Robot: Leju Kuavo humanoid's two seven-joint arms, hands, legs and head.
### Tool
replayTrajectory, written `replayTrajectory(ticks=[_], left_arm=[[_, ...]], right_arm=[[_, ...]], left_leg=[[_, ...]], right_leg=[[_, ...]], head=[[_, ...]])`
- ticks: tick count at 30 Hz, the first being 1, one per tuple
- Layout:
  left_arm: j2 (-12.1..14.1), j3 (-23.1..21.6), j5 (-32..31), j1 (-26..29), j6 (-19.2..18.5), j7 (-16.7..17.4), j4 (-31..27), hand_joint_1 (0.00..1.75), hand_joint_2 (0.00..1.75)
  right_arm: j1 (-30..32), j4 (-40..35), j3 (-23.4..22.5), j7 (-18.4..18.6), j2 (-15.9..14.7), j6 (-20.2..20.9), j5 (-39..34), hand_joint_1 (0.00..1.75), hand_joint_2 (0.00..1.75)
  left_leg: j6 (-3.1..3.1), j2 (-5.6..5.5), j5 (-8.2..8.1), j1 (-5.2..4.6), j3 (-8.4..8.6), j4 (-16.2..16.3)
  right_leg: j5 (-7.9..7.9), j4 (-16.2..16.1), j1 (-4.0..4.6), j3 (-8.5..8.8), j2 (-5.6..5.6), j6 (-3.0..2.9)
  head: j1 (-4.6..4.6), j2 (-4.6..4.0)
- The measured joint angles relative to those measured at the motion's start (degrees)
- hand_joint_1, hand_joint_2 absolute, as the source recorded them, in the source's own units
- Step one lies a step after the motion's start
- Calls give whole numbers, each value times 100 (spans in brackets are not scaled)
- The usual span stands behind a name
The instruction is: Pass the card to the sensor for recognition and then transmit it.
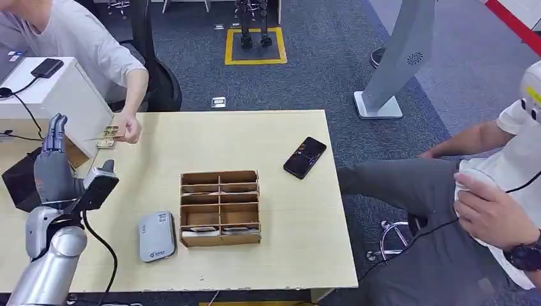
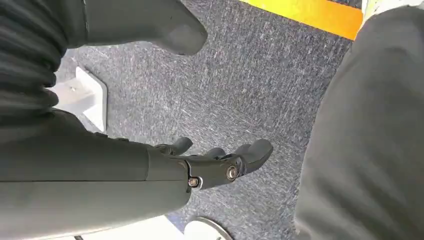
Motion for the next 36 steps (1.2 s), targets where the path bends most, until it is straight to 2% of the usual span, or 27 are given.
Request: replayTrajectory(ticks=[4,8,10,15,17,21,28,32,36], left_arm=[[-22,-2,-54,121,-91,11,-252,0,175],[35,-230,-243,321,-685,-127,-585,0,175],[35,-608,-503,474,-973,-140,-1009,0,175],[158,-1629,-826,546,-1255,-114,-1756,0,175],[311,-1994,-984,530,-1439,-140,-2040,0,175],[628,-2501,-981,457,-1758,-256,-2204,0,175],[837,-2773,-981,446,-1760,-326,-2256,0,175],[947,-2868,-1329,445,-1657,-238,-2285,0,175],[1189,-2922,-1801,446,-1626,-116,-2285,0,175]], right_arm=[[5,0,-53,-2,0,0,0,0,175],[20,0,-94,-7,0,4,-26,0,175],[35,0,-125,-9,0,11,-35,0,175],[54,0,-229,-96,0,11,-33,0,175],[59,0,-251,-103,-2,13,-7,0,175],[54,-7,-258,-105,-2,59,59,0,175],[54,-9,-282,-105,-2,70,87,0,175],[53,-9,-295,-83,-2,52,116,0,175],[53,-9,-310,-83,-2,54,125,0,175]], left_leg=[[0,0,0,0,-3,0],[0,-1,0,-1,-2,0],[0,-1,0,-1,-5,1],[2,1,-1,-4,-8,1],[2,1,-1,-4,-8,1],[1,2,-1,-5,-7,0],[-1,2,0,1,-7,-1],[0,2,0,1,-9,0],[0,2,0,0,-9,0]], right_leg=[[0,0,0,-2,0,0],[0,-1,-1,-3,-1,0],[0,-2,-1,-4,-2,0],[1,-3,-3,-6,0,2],[1,-3,-2,-8,0,2],[1,-1,2,-8,1,1],[1,2,2,-10,2,1],[1,2,0,-10,2,1],[1,1,0,-10,2,1]], head=[[2,0],[0,0],[0,0],[2,0],[2,0],[0,0],[2,0],[0,0],[2,0]])
